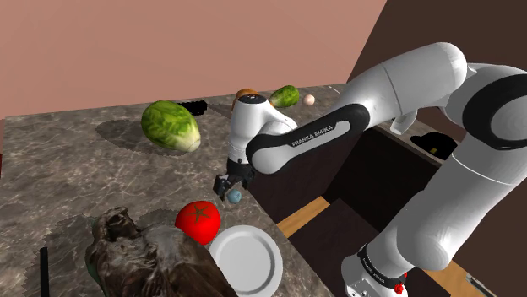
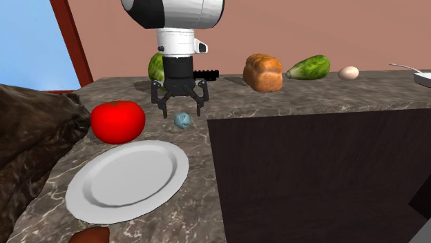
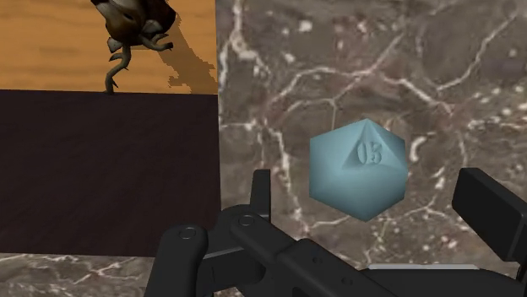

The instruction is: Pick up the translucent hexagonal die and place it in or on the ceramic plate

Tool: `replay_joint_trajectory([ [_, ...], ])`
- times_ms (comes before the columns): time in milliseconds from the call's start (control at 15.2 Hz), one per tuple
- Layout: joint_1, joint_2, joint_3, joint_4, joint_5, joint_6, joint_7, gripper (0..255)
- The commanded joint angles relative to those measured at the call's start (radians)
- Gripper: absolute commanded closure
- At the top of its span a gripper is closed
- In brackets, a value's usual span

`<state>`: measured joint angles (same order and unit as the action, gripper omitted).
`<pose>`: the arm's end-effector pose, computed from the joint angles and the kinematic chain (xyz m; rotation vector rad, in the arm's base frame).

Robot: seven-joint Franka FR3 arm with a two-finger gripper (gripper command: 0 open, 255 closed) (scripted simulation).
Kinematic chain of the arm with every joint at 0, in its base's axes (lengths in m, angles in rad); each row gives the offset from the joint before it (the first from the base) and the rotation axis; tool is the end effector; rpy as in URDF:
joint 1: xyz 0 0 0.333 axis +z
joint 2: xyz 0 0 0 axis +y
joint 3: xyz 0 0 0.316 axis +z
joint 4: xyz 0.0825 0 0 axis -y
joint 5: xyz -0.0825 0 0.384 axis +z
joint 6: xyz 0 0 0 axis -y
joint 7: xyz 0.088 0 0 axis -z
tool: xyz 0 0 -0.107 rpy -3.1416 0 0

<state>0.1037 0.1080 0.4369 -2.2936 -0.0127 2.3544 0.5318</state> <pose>0.4451 0.2671 0.3045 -3.1277 -0.0259 0.0790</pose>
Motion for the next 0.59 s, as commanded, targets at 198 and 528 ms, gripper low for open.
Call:
replay_joint_trajectory([
  [198,0.001,0.005,0.000,-0.001,-0.003,0.006,0.002,0],
  [528,0.001,0.004,0.000,-0.001,-0.003,0.006,0.002,255],
])
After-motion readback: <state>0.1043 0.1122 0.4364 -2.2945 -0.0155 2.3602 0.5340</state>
